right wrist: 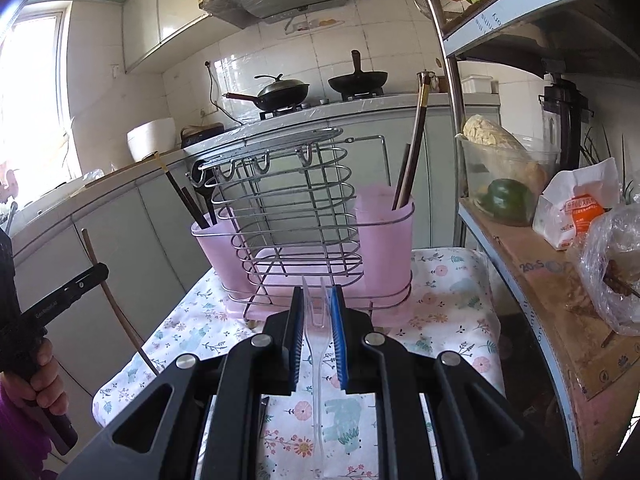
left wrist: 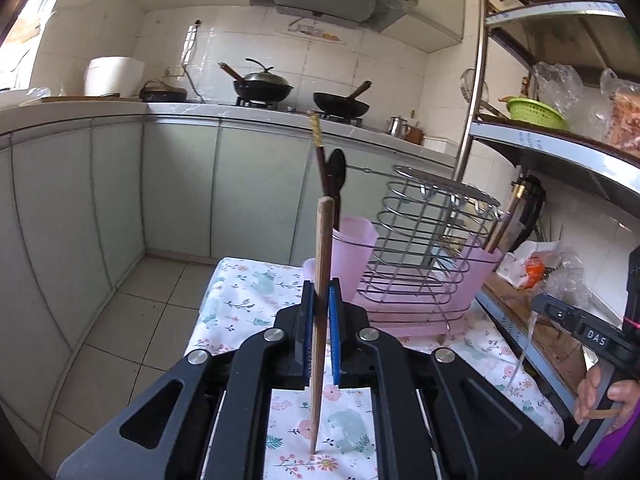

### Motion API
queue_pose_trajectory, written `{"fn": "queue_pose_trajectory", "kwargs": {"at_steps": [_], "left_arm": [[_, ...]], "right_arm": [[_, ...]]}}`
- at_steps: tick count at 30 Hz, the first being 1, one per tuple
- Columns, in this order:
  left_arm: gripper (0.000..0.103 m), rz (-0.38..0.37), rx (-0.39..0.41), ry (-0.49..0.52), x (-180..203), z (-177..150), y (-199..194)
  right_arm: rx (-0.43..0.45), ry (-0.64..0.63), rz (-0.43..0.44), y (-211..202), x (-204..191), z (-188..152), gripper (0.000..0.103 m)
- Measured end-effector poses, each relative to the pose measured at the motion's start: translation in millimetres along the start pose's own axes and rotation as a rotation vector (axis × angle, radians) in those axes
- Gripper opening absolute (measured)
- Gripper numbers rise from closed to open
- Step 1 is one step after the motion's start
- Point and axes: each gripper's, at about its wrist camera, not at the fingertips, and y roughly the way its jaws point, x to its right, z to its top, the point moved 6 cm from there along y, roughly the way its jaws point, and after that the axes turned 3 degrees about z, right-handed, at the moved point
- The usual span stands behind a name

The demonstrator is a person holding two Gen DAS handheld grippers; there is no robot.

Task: Organize utensils
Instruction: 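Lift the wooden chopstick and clear fork up toward the pink cup, then lower the wooden chopstick and clear fork into the pink cup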

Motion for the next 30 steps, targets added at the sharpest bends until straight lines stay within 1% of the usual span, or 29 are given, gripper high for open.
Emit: {"fn": "queue_pose_trajectory", "kwargs": {"at_steps": [4, 7, 10, 16, 21, 25, 28, 30], "left_arm": [[0.006, 0.002, -0.004, -0.037, -7.0, 9.3, 1.5], [0.006, 0.008, 0.016, -0.042, -7.9, 23.8, 1.0], [0.006, 0.003, 0.053, -0.045, -6.1, 45.4, -3.3], [0.006, -0.049, 0.141, -0.069, 3.3, 98.7, -16.0], [0.006, -0.100, 0.206, -0.097, 13.0, 139.7, -21.6], [0.006, -0.119, 0.257, -0.097, 22.2, 164.4, -23.9], [0.006, -0.118, 0.288, -0.085, 29.6, 180.2, -20.3], [0.006, -0.117, 0.292, -0.082, 33.4, 184.9, -13.7]], "right_arm": [[0.029, -0.003, 0.000, -6.1, 1.6, 14.2, 0.013], [0.061, -0.008, -0.002, -11.8, 3.9, 30.1, 0.013], [0.115, -0.014, -0.001, -20.0, 5.8, 55.5, 0.013], [0.210, -0.028, 0.010, -35.1, 9.7, 106.2, 0.013], [0.309, -0.055, -0.020, -45.9, 11.5, 149.0, 0.013], [0.387, -0.071, -0.050, -51.3, 14.7, 177.3, 0.013], [0.429, -0.069, -0.069, -50.8, 19.3, 192.5, 0.013], [0.458, -0.078, -0.098, -45.9, 23.8, 200.6, 0.013]]}}
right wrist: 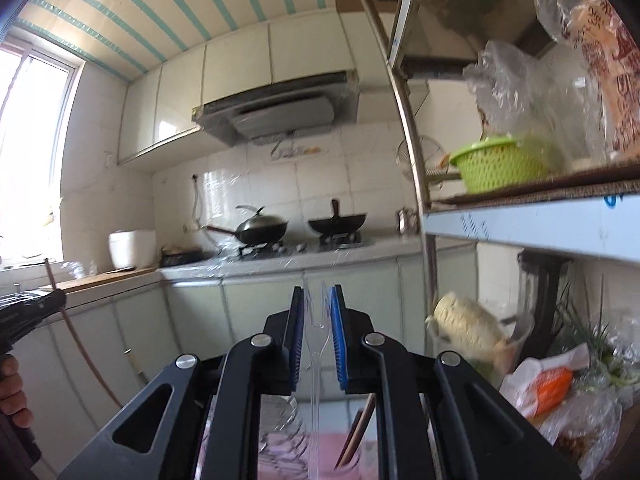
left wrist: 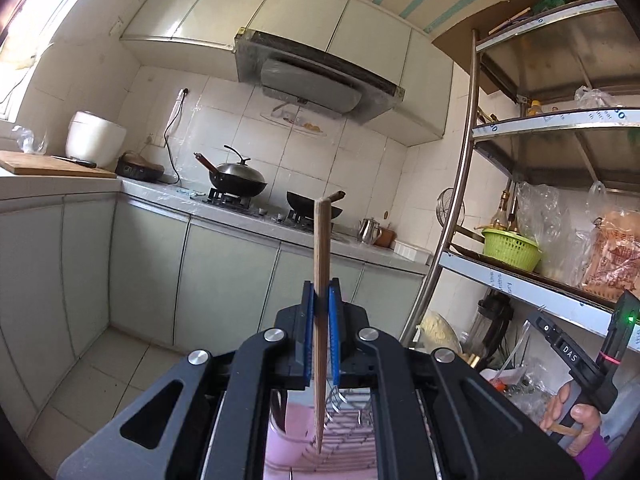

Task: Organize utensils
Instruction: 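Lower the wooden chopstick and clear fork into the pink cup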

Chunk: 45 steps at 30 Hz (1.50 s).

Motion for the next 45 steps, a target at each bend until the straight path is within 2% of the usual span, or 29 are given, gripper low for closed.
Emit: {"fn": "queue_pose_trajectory", "kwargs": {"at_steps": [4, 9, 15, 19, 28, 30, 33, 36, 39, 42, 44, 45], "left_arm": [[0.006, 0.027, 0.007, 0.009, 0.4, -0.2, 20.6], [0.006, 0.059, -0.019, 0.007, -7.2, -10.3, 46.2], [0.006, 0.089, -0.105, -0.010, -23.2, -36.1, 76.1], [0.006, 0.096, -0.155, -0.035, -32.8, -51.4, 88.2], [0.006, 0.095, -0.249, -0.018, -34.3, -88.3, 104.5], [0.006, 0.091, -0.281, -0.027, -36.1, -97.7, 107.7], [0.006, 0.099, -0.315, -0.036, -40.0, -107.6, 110.1], [0.009, 0.091, -0.323, -0.050, -41.7, -109.5, 107.4], [0.017, 0.078, -0.321, -0.052, -40.1, -108.1, 100.4], [0.024, 0.081, -0.295, -0.037, -36.5, -104.4, 91.2], [0.034, 0.088, -0.261, -0.018, -33.0, -100.0, 83.4], [0.035, 0.092, -0.247, -0.010, -31.5, -97.9, 81.0]], "right_arm": [[0.022, -0.025, -0.031, 17.6, 3.4, -2.6, 0.013], [-0.036, -0.016, -0.046, 45.6, 12.4, -25.8, 0.013], [-0.155, 0.018, -0.062, 71.7, 24.4, -65.3, 0.013], [-0.205, 0.022, -0.062, 79.4, 25.6, -84.1, 0.013], [-0.310, 0.027, -0.048, 87.6, 21.6, -122.3, 0.013], [-0.336, 0.037, -0.038, 88.2, 20.7, -130.4, 0.014], [-0.379, 0.052, -0.033, 89.1, 21.0, -139.7, 0.021], [-0.407, 0.071, -0.028, 86.8, 22.3, -145.4, 0.024], [-0.405, 0.087, -0.020, 79.9, 23.6, -146.5, 0.034], [-0.406, 0.089, -0.020, 72.6, 23.4, -145.6, 0.036], [-0.405, 0.089, -0.022, 67.8, 22.8, -145.0, 0.036], [-0.405, 0.091, -0.020, 65.2, 22.6, -144.9, 0.037]]}}
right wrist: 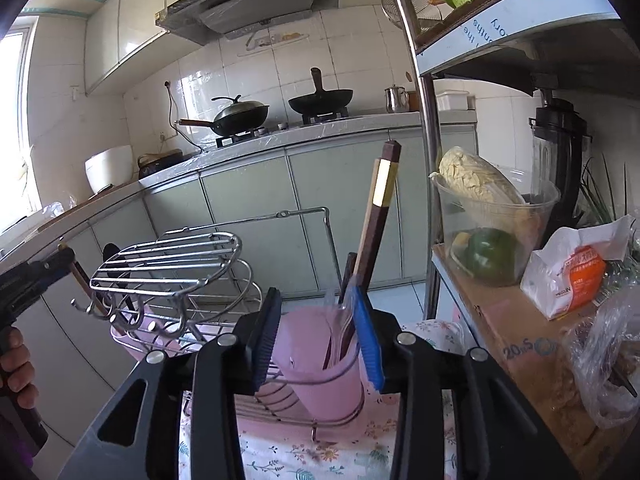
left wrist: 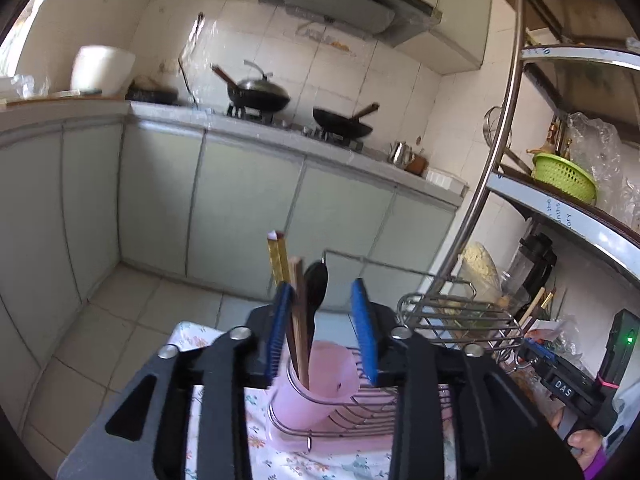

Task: Organize utensils
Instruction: 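Lower the wooden chopstick and clear fork into the pink cup, then grasp the clear plastic spoon with the left tool while the right tool grasps the black knife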

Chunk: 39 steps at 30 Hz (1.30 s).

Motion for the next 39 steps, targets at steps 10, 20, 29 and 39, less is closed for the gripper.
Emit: {"fn": "queue_pose_trajectory", "kwargs": {"at_steps": [10, 20, 29, 39], "left_arm": [[0.036, 0.025, 0.016, -0.021, -6.7, -1.9, -32.0], [0.036, -0.089, -0.311, -0.014, 0.9, -82.6, -24.4], [0.036, -0.133, -0.707, 0.073, 36.4, -187.9, 17.6], [0.036, -0.049, -0.838, 0.189, 55.9, -228.4, 54.2]], "right_arm": [[-0.045, 0.055, 0.048, -29.2, -7.1, -25.1, 0.038], [-0.289, 0.065, 0.112, -23.5, -25.9, -100.9, 0.038], [-0.394, 0.120, 0.140, -21.1, -23.1, -133.2, 0.038], [-0.428, 0.151, 0.172, -20.1, -17.2, -144.2, 0.038]]}}
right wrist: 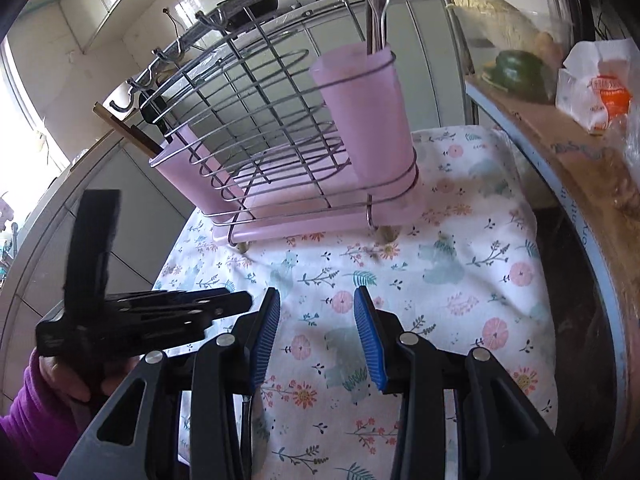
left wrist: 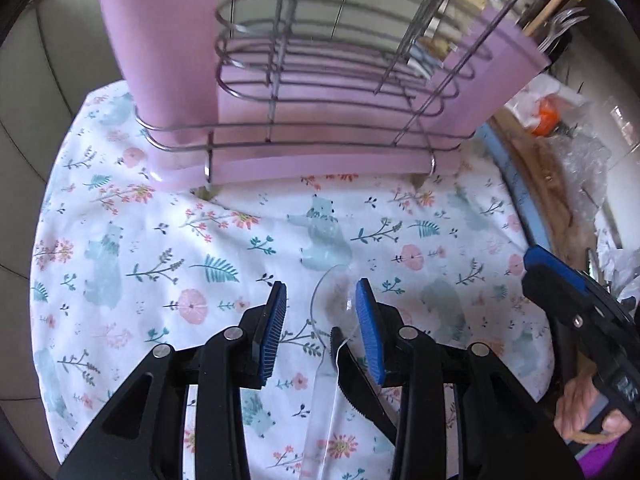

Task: Organize utensils
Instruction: 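Grasp the clear plastic spoon with the left tool while the right tool grasps the black knife, then lift the clear spoon and black knife up toward the pink cup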

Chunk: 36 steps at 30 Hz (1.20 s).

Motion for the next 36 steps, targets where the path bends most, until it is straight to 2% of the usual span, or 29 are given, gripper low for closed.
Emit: {"fn": "queue_pose_trajectory", "kwargs": {"at_steps": [7, 10, 12, 14, 17, 21, 28, 31, 36], "left_arm": [[0.036, 0.054, -0.054, 0.057, 18.9, -2.5, 25.8], [0.036, 0.079, -0.035, 0.076, 24.4, -2.8, 29.6], [0.036, 0.074, -0.027, 0.071, 25.6, -3.6, 31.2], [0.031, 0.070, -0.013, 0.067, 23.9, -4.6, 30.3], [0.031, 0.060, 0.008, 0.055, 16.3, -7.3, 24.5], [0.031, 0.033, 0.053, -0.004, -8.3, -7.4, 2.5], [0.031, -0.019, 0.159, -0.085, -42.5, -12.3, -50.1], [0.031, -0.041, 0.199, -0.116, -52.9, -10.6, -69.2], [0.031, -0.047, 0.263, -0.142, -59.3, -8.9, -88.8]], "right_arm": [[-0.016, 0.028, 0.016, 3.1, 6.5, -3.6, 0.038], [-0.023, 0.029, 0.019, 3.5, 6.5, -5.4, 0.038], [-0.030, 0.035, 0.028, 4.7, 6.4, -6.1, 0.038], [-0.040, 0.041, 0.039, 6.5, 5.2, -7.4, 0.038], [-0.058, 0.046, 0.056, 9.7, 2.0, -9.8, 0.038], [-0.098, 0.055, 0.094, 16.7, -5.5, -14.5, 0.038], [-0.263, 0.044, 0.158, 45.7, -35.6, -29.2, 0.035], [-0.333, 0.012, 0.147, 61.1, -50.6, -35.8, 0.034], [-0.420, -0.078, 0.060, 89.8, -68.2, -43.6, 0.032]]}}
